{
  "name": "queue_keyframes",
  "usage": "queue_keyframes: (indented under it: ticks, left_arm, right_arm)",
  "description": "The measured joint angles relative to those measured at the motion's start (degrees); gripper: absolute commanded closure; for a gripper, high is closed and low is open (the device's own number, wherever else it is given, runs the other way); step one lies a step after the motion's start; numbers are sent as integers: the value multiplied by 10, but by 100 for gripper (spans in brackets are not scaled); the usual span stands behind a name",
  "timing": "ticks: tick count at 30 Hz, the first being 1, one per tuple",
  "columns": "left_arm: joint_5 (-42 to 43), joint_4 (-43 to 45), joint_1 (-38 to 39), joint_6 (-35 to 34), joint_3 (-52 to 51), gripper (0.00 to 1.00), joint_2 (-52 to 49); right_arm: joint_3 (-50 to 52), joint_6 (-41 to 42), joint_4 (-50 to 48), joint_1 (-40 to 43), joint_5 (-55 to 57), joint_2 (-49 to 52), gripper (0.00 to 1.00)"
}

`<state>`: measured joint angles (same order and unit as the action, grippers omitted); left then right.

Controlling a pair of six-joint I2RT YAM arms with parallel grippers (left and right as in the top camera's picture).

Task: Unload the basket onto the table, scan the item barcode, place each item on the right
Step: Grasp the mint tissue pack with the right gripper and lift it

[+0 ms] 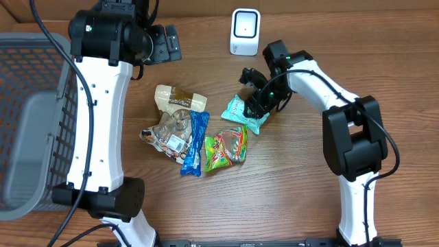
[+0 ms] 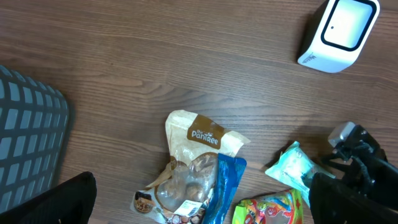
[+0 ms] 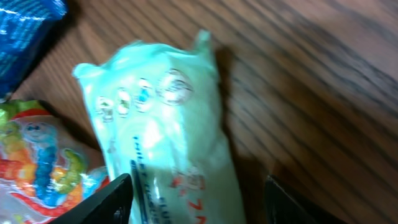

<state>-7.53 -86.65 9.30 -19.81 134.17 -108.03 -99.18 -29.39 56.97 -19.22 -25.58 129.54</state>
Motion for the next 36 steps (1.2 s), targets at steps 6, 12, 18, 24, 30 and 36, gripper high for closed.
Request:
queue_keyframes:
  ticks: [6, 12, 18, 24, 30, 36]
  left_arm:
    - [0, 0, 0, 0, 0, 0, 0]
    - [0, 0, 0, 0, 0, 0, 0]
    - [0, 0, 0, 0, 0, 0, 0]
    - [0, 0, 0, 0, 0, 0, 0]
    - [0, 0, 0, 0, 0, 0, 0]
    - [0, 0, 0, 0, 0, 0, 0]
  right_arm:
    - [17, 3, -10, 20, -19, 0, 34]
    - [21, 45, -8, 24, -27, 0, 58]
    - [21, 97, 30, 29, -49, 0, 70]
    - [23, 116, 75, 31, -85, 0, 96]
    - [18, 156, 94, 35, -103, 0, 96]
    - [-33, 229, 103, 60, -69, -9, 96]
